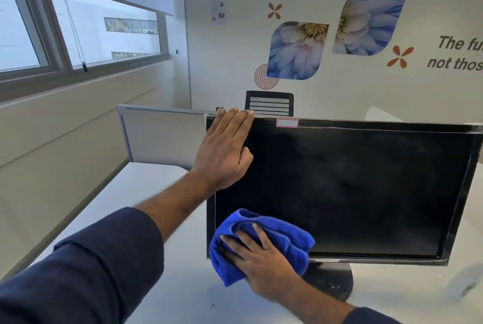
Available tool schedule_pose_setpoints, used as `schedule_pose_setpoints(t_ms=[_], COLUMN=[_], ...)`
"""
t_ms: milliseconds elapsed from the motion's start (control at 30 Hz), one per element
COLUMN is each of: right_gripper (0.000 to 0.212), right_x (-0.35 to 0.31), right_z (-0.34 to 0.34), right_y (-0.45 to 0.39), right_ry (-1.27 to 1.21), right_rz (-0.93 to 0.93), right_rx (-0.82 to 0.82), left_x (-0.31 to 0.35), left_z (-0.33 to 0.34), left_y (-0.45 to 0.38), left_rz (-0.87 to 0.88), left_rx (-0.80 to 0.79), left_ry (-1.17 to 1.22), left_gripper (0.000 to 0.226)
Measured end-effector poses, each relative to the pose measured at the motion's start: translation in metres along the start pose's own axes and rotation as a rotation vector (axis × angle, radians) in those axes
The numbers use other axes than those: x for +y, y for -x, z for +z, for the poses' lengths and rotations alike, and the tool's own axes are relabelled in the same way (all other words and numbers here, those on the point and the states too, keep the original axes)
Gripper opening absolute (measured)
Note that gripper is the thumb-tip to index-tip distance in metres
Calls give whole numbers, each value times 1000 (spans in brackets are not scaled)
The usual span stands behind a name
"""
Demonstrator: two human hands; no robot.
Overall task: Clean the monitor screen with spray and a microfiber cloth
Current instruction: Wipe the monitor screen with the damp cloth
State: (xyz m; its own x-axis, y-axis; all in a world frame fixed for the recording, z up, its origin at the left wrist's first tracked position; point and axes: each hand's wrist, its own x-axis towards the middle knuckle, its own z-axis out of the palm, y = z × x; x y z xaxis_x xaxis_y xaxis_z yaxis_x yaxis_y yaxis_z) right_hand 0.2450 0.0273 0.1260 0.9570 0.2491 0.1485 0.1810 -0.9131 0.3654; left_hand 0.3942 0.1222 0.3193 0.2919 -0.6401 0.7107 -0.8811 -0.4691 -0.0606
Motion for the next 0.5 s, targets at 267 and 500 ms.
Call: schedule_pose_setpoints(t_ms=[267, 500], right_gripper=[83, 79], right_x=[30, 16], right_z=[2, -2], right_y=[46, 35], right_ry=[42, 28], right_rz=[54, 80], right_rx=[-45, -26], left_x=[-2, 7], left_z=[-1, 1], left_y=[0, -1], left_rz=[0, -33], left_rx=[-13, 15], left_ry=[-3, 27], left_gripper=[71, 71])
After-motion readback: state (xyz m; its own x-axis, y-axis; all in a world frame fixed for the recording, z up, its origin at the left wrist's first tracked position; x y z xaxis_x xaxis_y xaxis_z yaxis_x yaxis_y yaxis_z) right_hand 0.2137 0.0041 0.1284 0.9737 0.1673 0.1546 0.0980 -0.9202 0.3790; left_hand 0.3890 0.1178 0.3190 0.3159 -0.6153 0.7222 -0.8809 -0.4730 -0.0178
